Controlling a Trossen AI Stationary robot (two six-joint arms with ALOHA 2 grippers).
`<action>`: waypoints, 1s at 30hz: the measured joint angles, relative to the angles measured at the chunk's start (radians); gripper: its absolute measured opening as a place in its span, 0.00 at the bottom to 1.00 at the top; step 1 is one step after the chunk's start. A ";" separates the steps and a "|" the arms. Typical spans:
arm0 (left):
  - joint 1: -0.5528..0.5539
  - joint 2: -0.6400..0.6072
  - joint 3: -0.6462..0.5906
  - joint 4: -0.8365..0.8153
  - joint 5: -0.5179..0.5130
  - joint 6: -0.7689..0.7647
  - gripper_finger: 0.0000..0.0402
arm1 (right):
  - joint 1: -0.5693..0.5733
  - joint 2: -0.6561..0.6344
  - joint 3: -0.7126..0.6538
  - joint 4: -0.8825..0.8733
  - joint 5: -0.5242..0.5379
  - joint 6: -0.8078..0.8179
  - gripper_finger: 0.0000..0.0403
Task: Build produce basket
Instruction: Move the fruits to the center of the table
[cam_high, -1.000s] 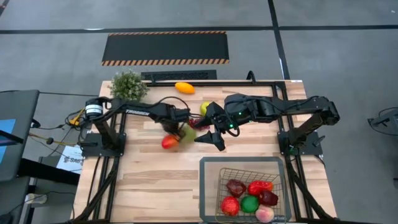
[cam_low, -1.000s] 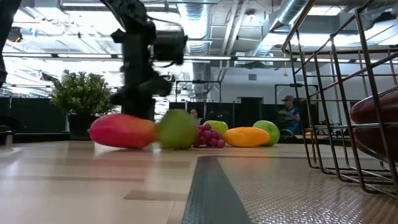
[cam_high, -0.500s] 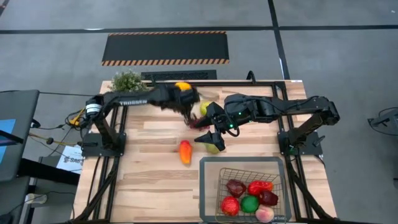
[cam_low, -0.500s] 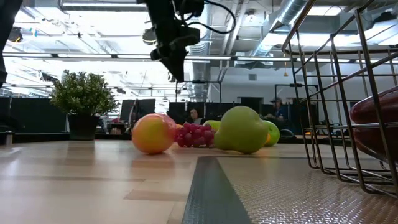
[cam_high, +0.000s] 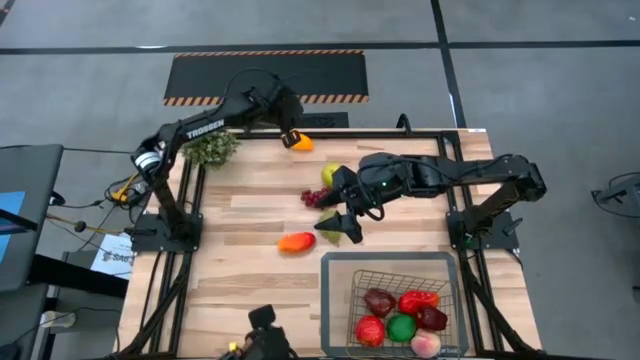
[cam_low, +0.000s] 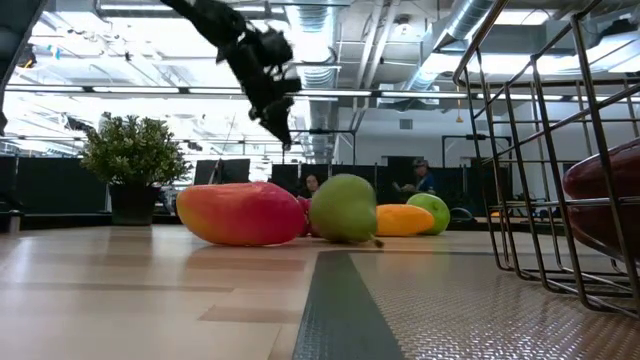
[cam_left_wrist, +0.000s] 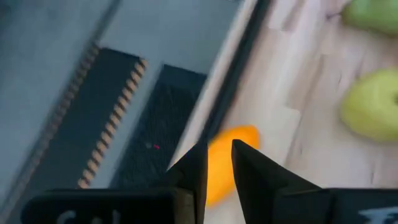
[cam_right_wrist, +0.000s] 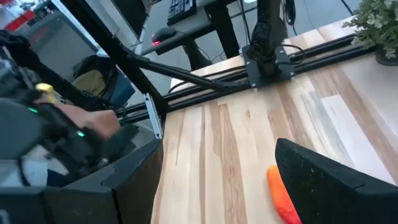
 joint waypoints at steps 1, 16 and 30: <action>0.011 0.015 -0.007 -0.015 0.018 0.011 0.15 | -0.003 0.000 0.000 -0.002 0.000 0.004 0.81; 0.032 0.251 -0.007 -0.050 0.119 0.004 0.07 | -0.028 0.000 0.000 -0.014 0.013 0.030 0.81; -0.086 0.207 -0.010 -0.259 0.843 -0.156 0.00 | -0.026 0.000 0.000 -0.014 0.026 0.019 0.81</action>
